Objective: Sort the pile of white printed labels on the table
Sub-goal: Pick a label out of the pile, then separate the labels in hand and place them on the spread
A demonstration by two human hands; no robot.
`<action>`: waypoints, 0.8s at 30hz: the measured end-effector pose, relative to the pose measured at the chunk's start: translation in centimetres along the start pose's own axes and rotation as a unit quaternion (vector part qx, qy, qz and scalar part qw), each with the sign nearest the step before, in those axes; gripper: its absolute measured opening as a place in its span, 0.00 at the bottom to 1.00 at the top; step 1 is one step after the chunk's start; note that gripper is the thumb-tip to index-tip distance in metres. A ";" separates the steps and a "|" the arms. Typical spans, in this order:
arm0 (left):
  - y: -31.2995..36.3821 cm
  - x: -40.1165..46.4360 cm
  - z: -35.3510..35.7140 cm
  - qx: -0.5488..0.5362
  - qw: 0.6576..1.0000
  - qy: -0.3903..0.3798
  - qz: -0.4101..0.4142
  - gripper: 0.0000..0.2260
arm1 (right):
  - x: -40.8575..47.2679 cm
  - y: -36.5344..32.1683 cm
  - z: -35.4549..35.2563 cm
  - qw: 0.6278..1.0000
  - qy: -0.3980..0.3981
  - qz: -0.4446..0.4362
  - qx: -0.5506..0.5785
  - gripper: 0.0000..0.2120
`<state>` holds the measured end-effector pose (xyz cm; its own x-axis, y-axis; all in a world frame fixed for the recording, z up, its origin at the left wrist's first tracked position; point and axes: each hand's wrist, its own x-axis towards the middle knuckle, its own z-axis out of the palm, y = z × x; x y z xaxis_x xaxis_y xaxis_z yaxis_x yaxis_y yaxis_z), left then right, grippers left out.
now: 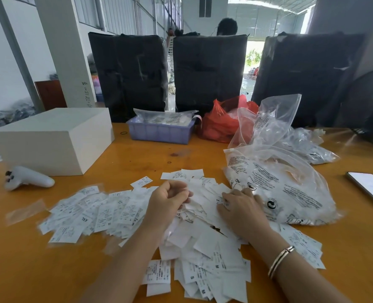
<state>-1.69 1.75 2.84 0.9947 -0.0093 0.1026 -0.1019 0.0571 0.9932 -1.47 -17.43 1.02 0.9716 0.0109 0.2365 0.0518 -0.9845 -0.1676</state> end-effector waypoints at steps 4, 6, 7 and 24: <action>-0.2 0.0 0.2 0.008 1.000 -0.001 0.007 0.08 | 0.4 -0.1 0.3 1.000 -0.026 0.014 0.003 0.17; -0.3 0.0 0.2 0.016 1.000 -0.005 0.009 0.08 | 0.4 -0.1 0.3 0.999 -0.029 0.028 0.025 0.16; -0.3 -0.1 0.3 0.018 1.000 -0.007 0.009 0.08 | 0.4 -0.2 0.2 0.999 -0.027 0.033 0.033 0.16; -0.2 -0.2 0.2 0.006 1.000 -0.019 0.010 0.12 | -0.9 0.1 -1.9 0.999 -0.032 -0.006 -0.002 0.15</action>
<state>-1.88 1.53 2.67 0.9912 -0.0470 0.1235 -0.1214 0.0463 0.9915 -2.83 -17.87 2.61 0.9837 0.0331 0.1767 0.0621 -0.9850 -0.1612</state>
